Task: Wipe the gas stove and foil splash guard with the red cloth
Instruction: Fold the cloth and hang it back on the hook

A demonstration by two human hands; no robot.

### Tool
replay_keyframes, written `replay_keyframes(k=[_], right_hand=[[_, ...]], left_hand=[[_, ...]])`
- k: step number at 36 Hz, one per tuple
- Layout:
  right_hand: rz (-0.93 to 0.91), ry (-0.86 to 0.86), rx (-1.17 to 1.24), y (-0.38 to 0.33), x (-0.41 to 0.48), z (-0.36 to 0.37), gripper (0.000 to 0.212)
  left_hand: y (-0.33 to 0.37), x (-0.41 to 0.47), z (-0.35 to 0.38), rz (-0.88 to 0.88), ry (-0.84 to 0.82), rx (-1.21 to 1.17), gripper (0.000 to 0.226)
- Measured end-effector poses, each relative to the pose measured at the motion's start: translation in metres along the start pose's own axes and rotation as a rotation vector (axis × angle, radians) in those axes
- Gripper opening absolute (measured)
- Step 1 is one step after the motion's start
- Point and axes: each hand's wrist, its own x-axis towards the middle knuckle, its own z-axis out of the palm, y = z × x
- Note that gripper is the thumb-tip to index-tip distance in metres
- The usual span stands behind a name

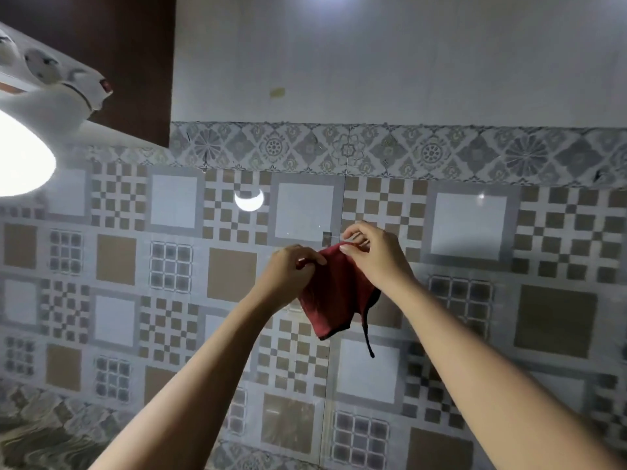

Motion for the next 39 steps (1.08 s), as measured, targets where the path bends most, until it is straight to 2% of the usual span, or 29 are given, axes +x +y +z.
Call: replay_keyframes(k=[4, 8, 13, 17, 25, 29, 34, 39], right_hand=[[-0.015, 0.02, -0.012, 0.015, 0.015, 0.017, 0.01], [-0.041, 0.046, -0.056, 0.024, 0.035, 0.033, 0.007], [-0.163, 0.128, -0.146, 0.032, 0.055, 0.049, 0.004], [-0.24, 0.209, -0.218, 0.046, 0.055, 0.062, 0.004], [-0.304, 0.301, -0.174, 0.07, 0.03, 0.08, 0.005], [-0.333, 0.319, -0.172, 0.072, 0.022, 0.082, 0.007], [-0.323, 0.312, -0.18, 0.075, 0.012, 0.084, 0.011], [-0.27, 0.268, -0.17, 0.073, 0.009, 0.083, 0.016]], left_hand=[[-0.019, 0.015, 0.008, 0.018, 0.022, 0.05, 0.021], [-0.038, 0.034, 0.015, 0.04, 0.041, 0.107, 0.029], [-0.054, 0.061, 0.019, 0.064, 0.098, 0.166, 0.035], [-0.067, 0.074, 0.025, 0.081, 0.067, 0.189, 0.039], [-0.083, 0.071, 0.042, 0.113, 0.128, 0.122, 0.037], [-0.089, 0.064, 0.041, 0.108, 0.095, 0.024, 0.034], [-0.093, 0.056, 0.039, 0.123, 0.059, -0.038, 0.035], [-0.097, 0.055, 0.043, 0.115, 0.151, -0.057, 0.038]])
